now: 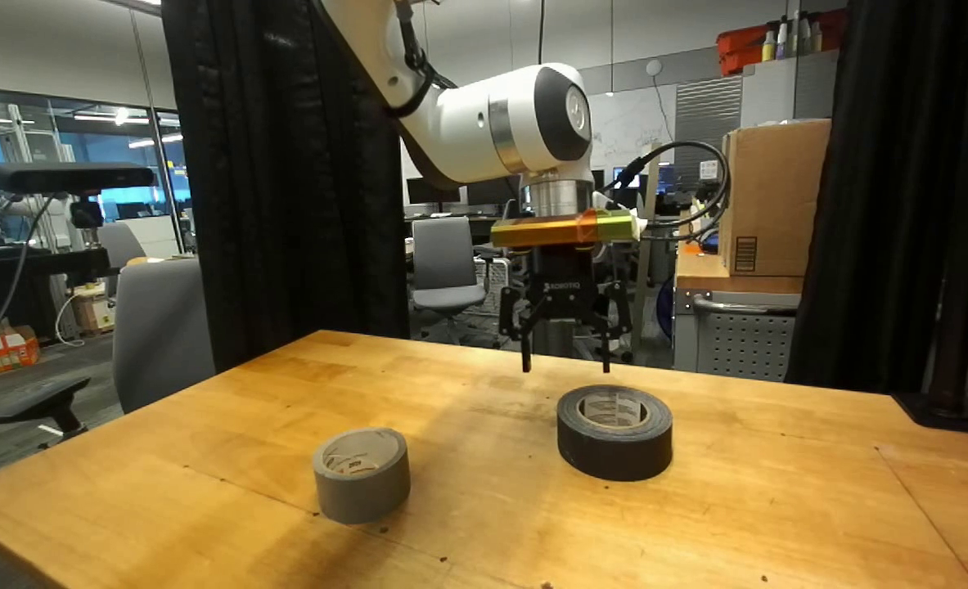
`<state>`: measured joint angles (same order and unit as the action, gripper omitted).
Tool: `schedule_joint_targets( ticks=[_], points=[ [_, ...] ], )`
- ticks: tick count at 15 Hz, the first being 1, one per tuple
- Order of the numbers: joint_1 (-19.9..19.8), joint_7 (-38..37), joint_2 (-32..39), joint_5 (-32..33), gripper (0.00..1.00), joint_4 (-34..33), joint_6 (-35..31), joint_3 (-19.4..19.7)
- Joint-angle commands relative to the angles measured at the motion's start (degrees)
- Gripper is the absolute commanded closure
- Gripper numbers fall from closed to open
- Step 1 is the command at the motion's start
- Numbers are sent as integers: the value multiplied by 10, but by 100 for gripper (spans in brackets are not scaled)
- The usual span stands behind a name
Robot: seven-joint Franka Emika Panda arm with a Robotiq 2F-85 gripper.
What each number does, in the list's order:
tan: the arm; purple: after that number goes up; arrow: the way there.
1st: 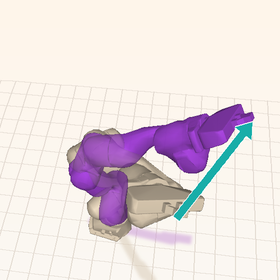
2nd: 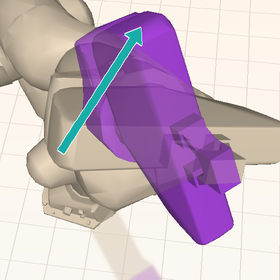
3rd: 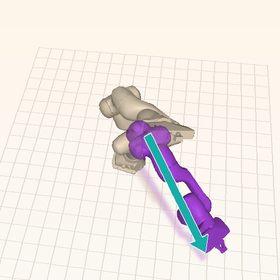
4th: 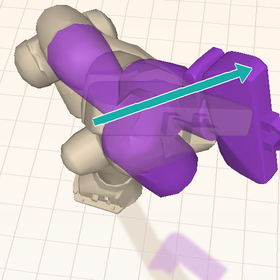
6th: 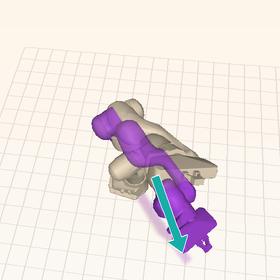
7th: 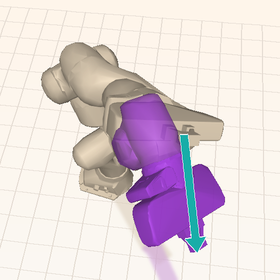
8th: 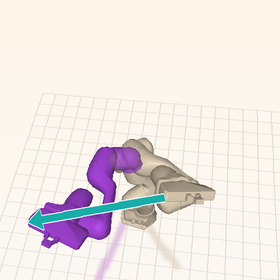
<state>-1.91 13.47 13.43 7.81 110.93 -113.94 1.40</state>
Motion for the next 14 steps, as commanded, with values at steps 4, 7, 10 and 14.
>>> schedule_joint_targets(
  ticks=[4,7,10,14],
  points=[
    [6,-31,-51,9,0,75,0,-4],
    [12,-47,-53,11,0,89,4,-6],
    [19,-60,-55,12,0,98,7,-10],
    [28,-71,-61,16,0,99,15,-14]
  ],
)
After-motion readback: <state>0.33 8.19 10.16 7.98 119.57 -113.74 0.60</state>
